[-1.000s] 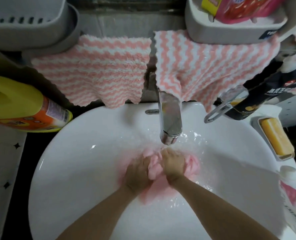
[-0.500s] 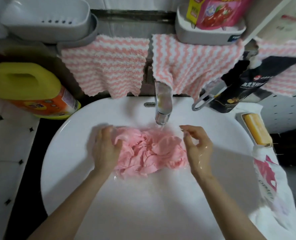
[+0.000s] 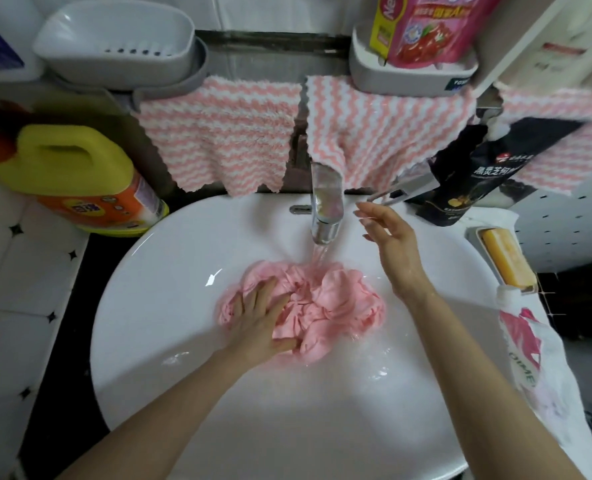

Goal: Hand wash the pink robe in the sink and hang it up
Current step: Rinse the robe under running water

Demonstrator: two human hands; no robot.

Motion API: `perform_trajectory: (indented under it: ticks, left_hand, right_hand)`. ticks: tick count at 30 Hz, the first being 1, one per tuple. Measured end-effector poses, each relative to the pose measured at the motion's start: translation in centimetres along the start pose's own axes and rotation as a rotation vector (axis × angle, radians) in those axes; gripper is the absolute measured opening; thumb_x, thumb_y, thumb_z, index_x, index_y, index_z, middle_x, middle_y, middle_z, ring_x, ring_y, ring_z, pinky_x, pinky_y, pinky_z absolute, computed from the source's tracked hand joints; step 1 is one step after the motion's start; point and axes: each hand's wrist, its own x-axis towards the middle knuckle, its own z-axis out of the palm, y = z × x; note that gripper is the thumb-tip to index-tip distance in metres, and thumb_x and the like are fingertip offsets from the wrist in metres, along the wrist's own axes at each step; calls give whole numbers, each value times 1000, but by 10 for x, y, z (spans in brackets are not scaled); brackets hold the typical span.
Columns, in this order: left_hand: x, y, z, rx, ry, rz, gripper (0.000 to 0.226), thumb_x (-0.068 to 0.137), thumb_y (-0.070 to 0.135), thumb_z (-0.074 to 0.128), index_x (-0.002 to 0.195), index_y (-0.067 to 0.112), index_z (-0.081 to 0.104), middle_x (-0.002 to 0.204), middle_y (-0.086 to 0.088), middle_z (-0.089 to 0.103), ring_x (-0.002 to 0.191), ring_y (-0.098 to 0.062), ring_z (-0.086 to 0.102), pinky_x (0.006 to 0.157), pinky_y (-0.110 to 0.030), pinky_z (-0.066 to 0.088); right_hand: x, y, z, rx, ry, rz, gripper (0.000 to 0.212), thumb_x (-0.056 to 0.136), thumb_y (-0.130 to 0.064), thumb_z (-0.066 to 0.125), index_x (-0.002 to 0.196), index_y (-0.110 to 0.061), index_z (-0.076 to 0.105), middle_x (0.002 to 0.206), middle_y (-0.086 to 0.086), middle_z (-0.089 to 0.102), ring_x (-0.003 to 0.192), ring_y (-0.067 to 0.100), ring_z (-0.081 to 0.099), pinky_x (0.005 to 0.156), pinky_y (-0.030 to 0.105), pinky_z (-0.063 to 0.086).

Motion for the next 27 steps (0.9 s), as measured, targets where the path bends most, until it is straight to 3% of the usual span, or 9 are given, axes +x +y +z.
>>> perform_trajectory:
  ticks: [6, 9, 11, 13, 14, 17, 21, 24, 27]
  left_hand:
    - [-16, -8, 2, 216, -6, 173, 113, 51, 93, 30, 140, 24, 39, 153, -17, 24, 138, -38, 22, 103, -71, 8]
    - [-19, -7, -2, 230, -70, 110, 116, 51, 92, 37, 143, 20, 39, 154, -16, 23, 140, -38, 21, 101, -71, 18]
    - [-18, -1, -2, 232, -82, 68, 111, 46, 84, 55, 136, 19, 50, 148, -13, 37, 137, -33, 32, 98, -64, 34]
    - [-15, 4, 2, 198, -46, 64, 97, 38, 66, 77, 123, 20, 63, 139, -7, 51, 127, -27, 48, 91, -56, 47]
    - [-13, 5, 6, 147, 27, 70, 87, 36, 53, 85, 115, 19, 67, 132, -5, 58, 120, -25, 54, 87, -53, 50]
    - [-9, 10, 0, -141, 96, 57, 52, 56, 37, 80, 103, 17, 69, 107, -2, 67, 103, -24, 62, 86, -48, 51]
    - [-2, 14, -33, -699, -124, -284, 21, 75, 39, 53, 80, 23, 66, 78, -1, 66, 76, -24, 66, 68, -30, 50]
    - [4, 9, -54, -954, -210, -311, 12, 86, 32, 56, 84, 21, 62, 75, 4, 61, 74, -16, 60, 59, -19, 47]
    - [5, 16, -79, -1183, -211, -358, 7, 91, 31, 52, 86, 28, 57, 79, 11, 58, 77, -8, 53, 66, -14, 42]
  right_hand:
    - [-27, 35, 19, -171, -113, -73, 53, 86, -15, 66, 126, -44, 47, 131, -3, 51, 109, 11, 52, 99, 39, 45]
    - [-55, 82, 24, -819, -615, -113, 101, 62, -84, 53, 141, -58, -4, 160, 0, -8, 147, 26, -3, 116, 56, 3]
    - [-71, 112, 30, -1128, -714, -154, 118, 43, -92, 40, 133, -59, -28, 152, 0, -34, 137, 33, -32, 104, 63, -16]
    - [-84, 129, 36, -1185, -660, -191, 116, 56, -81, 55, 145, -48, -9, 158, 9, -15, 139, 42, -18, 102, 68, -7]
    - [-87, 130, 39, -1172, -606, -229, 107, 60, -70, 67, 147, -38, 12, 158, 14, 12, 141, 45, 8, 104, 71, 12]
    - [-84, 133, 40, -1007, -452, -265, 57, 63, -43, 75, 113, -20, 63, 112, 9, 67, 101, 34, 65, 83, 42, 55]
    - [-69, 92, 31, -661, -560, 62, 28, 89, -34, 53, 98, -12, 68, 85, -1, 65, 70, 11, 62, 65, 15, 46]
    - [-49, 74, 20, -460, -642, 247, 15, 84, -32, 64, 97, -32, 56, 101, -8, 62, 92, 10, 60, 82, 22, 47]
    - [-33, 65, 11, -254, -643, 354, 23, 88, -29, 64, 111, -26, 60, 111, -8, 65, 103, 5, 60, 87, 19, 44]
